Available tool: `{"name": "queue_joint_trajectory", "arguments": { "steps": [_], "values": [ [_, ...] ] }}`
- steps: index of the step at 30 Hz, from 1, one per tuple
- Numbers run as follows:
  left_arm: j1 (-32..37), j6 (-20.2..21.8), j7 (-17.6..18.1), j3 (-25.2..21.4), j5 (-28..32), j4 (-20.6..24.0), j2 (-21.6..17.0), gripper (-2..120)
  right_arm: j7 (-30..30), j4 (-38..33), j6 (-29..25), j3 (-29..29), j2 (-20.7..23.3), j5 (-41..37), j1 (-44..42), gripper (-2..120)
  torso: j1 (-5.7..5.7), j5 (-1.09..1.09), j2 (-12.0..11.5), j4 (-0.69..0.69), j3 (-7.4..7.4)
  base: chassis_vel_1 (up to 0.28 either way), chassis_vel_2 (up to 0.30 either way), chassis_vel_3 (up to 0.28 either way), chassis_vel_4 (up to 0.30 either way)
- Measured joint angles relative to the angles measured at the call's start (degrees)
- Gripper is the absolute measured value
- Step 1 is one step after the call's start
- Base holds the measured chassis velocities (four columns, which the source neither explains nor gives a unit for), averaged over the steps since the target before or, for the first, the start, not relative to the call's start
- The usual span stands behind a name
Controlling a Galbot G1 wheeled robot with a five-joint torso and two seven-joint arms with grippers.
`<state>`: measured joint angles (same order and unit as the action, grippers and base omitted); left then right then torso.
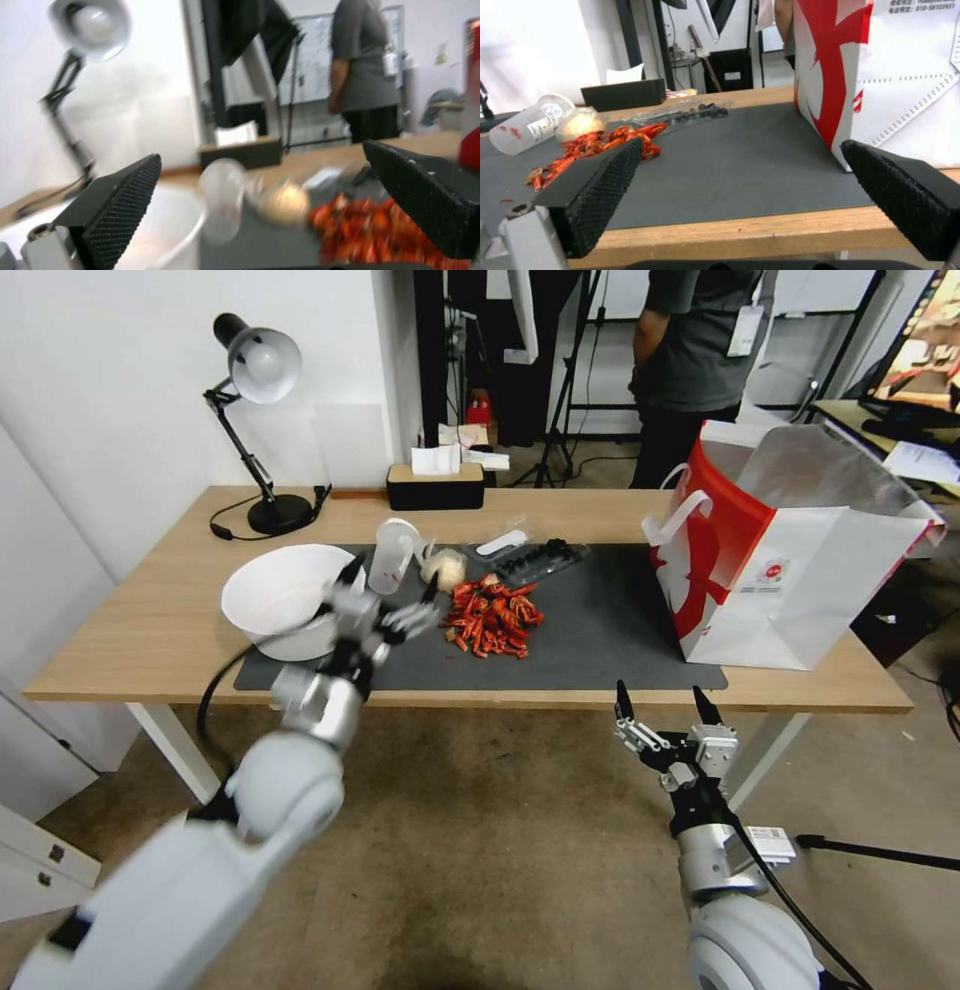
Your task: Pick up the trash from the table and place it into the takeout bag.
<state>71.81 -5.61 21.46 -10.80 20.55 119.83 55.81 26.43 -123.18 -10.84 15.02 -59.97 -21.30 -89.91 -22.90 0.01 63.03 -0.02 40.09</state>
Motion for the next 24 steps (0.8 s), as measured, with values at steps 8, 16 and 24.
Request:
{"name": "queue_joint_trajectory", "arguments": {
  "steps": [8,16,24],
  "values": [
    [17.0,1.7,3.8,-8.2,-10.2,0.9,5.8,100,-0.1,-0.7,0.0,0.1,0.1,0.1,-0.8,100,0.00,0.00,0.0,0.02,0.00,0.000,0.000,0.000,0.000],
    [19.9,0.7,3.4,-9.9,-10.7,-0.8,6.4,100,-0.3,-0.6,0.0,0.1,0.2,0.2,-0.8,100,-0.02,-0.01,0.0,0.01,0.01,0.000,0.000,0.000,0.000],
    [20.0,0.1,2.9,-9.1,-10.3,-2.4,7.2,100,-0.4,-0.3,0.0,0.1,0.0,0.2,-0.9,100,-0.02,-0.01,0.0,0.01,0.01,0.000,0.000,0.000,0.000]
  ]
}}
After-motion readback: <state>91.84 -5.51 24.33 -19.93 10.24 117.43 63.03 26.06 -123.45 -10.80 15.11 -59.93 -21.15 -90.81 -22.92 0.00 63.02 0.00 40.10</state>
